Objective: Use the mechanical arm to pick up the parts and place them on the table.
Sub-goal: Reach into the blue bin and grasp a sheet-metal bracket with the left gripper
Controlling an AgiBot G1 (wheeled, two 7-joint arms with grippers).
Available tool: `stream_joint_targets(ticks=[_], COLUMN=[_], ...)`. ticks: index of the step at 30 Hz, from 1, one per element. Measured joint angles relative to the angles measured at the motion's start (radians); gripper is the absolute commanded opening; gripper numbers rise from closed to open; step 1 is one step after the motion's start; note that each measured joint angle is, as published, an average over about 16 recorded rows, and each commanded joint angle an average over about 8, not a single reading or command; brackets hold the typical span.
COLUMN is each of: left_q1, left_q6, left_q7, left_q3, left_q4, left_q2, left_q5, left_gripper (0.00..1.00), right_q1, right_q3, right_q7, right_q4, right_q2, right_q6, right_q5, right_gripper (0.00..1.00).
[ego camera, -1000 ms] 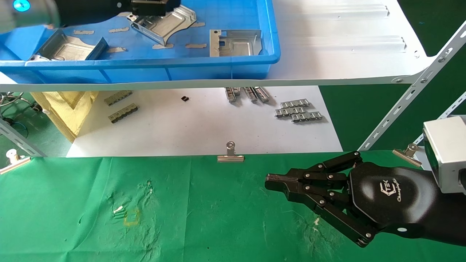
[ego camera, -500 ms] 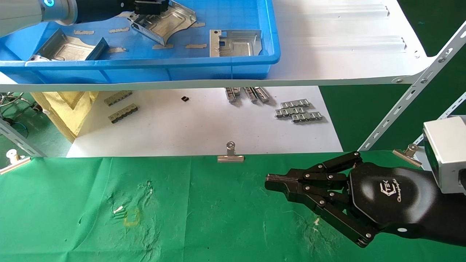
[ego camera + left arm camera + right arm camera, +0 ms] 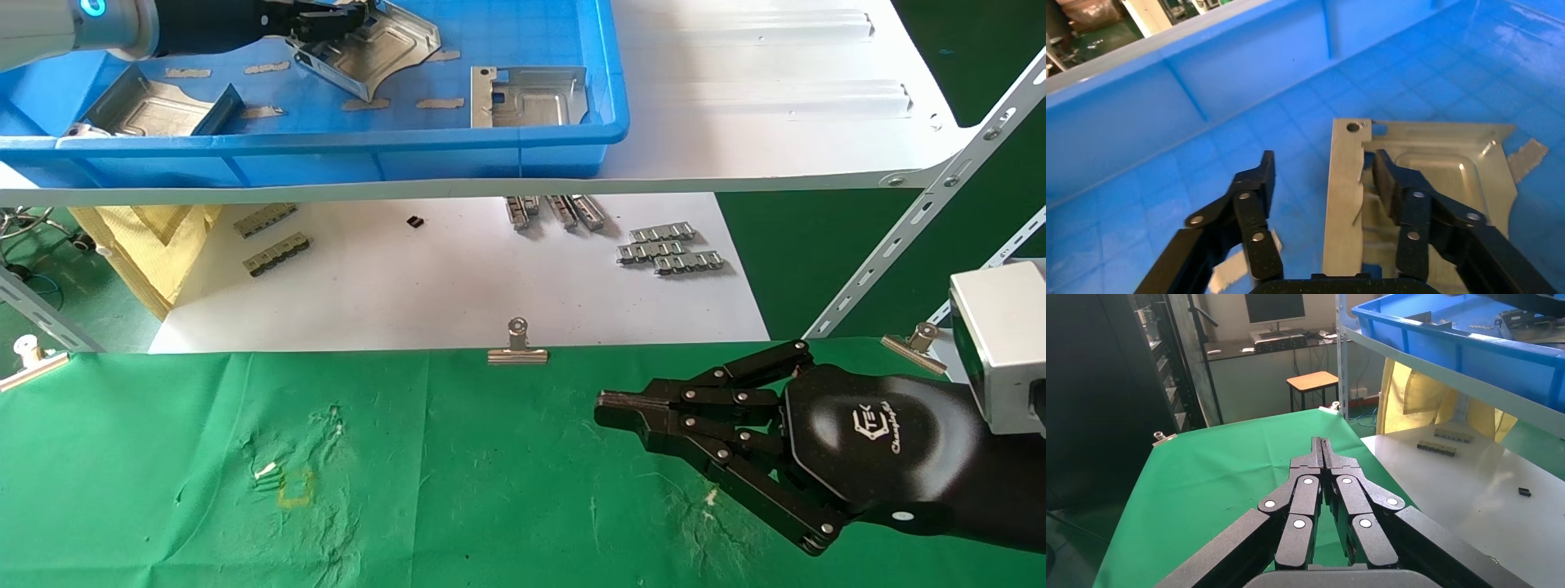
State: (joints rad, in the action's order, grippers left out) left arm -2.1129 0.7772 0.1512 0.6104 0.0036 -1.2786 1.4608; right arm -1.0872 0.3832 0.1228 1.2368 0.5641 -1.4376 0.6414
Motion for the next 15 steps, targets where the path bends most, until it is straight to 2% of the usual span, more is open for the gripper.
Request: stream_joint_targets(ticks=[4,9,13,15], left_q1=[-0.003,-0.004,-0.005,-0.006], left_q6=[0.02,0.046,0.069,0.082], left_q7=[0.002,0.004,0.002,-0.001], left_q3=[0.003,0.005,0.001,-0.004], left_q4=[0.002,0.001,-0.003,-0.008], left_q2=[0.007,0.015,0.022,0.027], left_q5=[0.005,0.007,0.001,-0.005], left_gripper=[0.0,0.0,0.0,0.0], right_q1=[0.0,0.0,0.0,0.0], right_q3=[0.0,0.0,0.0,0.0], right_q7=[0.0,0.0,0.0,0.0], right_q4=[0.0,0.0,0.0,0.0], right_q2=[0.0,0.0,0.0,0.0], right_q6=[0.0,0.0,0.0,0.0], right_q5=[0.0,0.0,0.0,0.0], right_gripper=[0.0,0.05,0.22,0.46])
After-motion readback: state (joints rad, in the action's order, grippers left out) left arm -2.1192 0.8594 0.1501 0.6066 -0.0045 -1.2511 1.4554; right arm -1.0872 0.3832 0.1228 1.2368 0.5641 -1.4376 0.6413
